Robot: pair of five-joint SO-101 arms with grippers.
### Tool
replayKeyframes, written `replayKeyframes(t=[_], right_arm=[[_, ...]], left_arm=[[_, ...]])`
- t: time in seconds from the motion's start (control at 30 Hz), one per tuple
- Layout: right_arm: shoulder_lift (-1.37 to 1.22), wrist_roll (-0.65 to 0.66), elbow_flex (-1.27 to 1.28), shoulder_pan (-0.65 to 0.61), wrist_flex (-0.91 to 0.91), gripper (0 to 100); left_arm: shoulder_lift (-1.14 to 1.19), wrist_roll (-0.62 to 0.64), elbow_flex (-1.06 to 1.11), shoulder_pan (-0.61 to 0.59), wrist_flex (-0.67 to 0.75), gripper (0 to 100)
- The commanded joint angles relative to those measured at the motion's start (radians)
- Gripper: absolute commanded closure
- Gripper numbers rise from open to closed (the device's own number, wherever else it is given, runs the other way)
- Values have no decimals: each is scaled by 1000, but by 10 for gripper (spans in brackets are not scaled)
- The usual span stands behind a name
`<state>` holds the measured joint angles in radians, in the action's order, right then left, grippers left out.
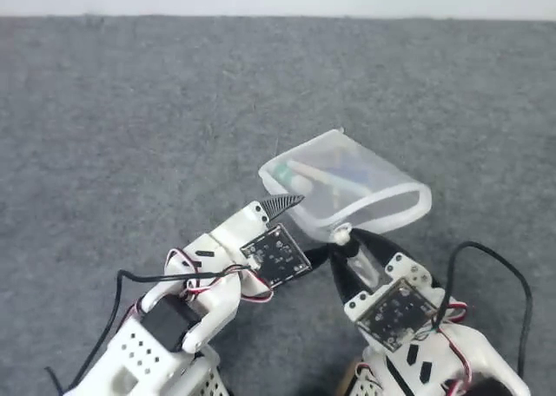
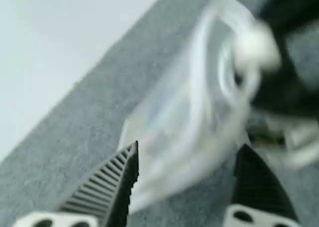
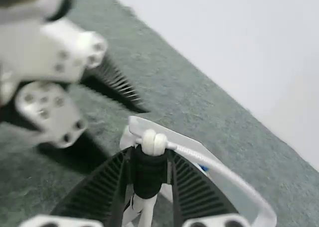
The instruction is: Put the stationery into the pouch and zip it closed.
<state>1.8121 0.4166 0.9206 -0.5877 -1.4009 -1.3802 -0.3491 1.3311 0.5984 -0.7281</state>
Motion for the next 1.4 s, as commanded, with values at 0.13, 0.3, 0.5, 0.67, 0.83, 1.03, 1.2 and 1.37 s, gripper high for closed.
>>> replayKeyframes(t=[0.13, 0.3, 0.5, 0.67, 0.83, 1.03, 1.2, 1.37], right_arm=[[5, 15, -63, -59, -4, 992], [5, 15, -63, -58, -4, 992], [7, 15, -63, -58, -2, 992], [7, 15, -63, -58, 1, 992], [7, 14, -63, -58, 4, 992], [7, 14, -63, -56, 5, 992], [7, 14, -63, -54, 15, 992], [7, 5, -55, 81, 73, 992]], left_arm=[[-14, 44, 27, 34, 137, 754], [-8, 52, 111, 34, 261, 754], [-6, 51, 127, 34, 281, 754], [-6, 69, 156, 34, 316, 777], [-6, 80, 171, 34, 368, 870], [-6, 80, 182, 34, 368, 900], [-14, 80, 182, 32, 367, 988], [-14, 77, 173, 28, 295, 990]])
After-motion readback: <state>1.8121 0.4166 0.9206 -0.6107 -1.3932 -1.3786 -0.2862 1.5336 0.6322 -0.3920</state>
